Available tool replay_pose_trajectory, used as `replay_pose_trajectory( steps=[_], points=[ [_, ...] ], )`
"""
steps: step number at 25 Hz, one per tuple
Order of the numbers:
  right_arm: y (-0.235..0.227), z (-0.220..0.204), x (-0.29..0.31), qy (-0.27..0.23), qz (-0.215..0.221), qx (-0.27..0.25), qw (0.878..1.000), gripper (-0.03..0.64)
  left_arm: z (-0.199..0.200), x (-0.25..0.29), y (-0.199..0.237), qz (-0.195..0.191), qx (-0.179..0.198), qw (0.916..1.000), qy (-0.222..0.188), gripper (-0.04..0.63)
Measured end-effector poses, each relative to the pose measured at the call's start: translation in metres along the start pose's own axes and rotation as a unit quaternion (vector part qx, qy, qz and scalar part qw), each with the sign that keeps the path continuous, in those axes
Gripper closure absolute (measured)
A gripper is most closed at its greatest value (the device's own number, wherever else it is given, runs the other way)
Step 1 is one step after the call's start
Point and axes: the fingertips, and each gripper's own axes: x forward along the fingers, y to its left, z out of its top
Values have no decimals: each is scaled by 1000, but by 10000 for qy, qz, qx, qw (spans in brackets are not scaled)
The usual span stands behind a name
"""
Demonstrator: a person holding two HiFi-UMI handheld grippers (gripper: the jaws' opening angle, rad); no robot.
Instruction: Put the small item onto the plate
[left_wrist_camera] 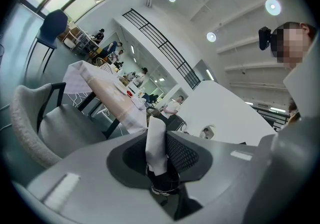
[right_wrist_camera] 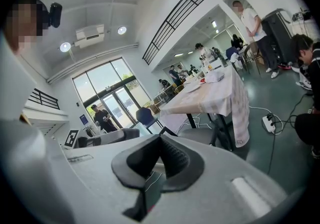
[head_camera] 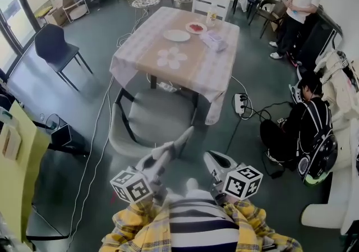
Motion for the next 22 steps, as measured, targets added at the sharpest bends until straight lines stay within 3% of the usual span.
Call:
replay_pose_trajectory(
  steps=[16,22],
  points=[
    [-53,45,9,115,310,-183,9993,618,9,76,-14,78,148,9996,-227,512],
    [-61,55,19,116,318,-196,9992,618,16,90,-11,71,228,9996,-115,512]
  ],
)
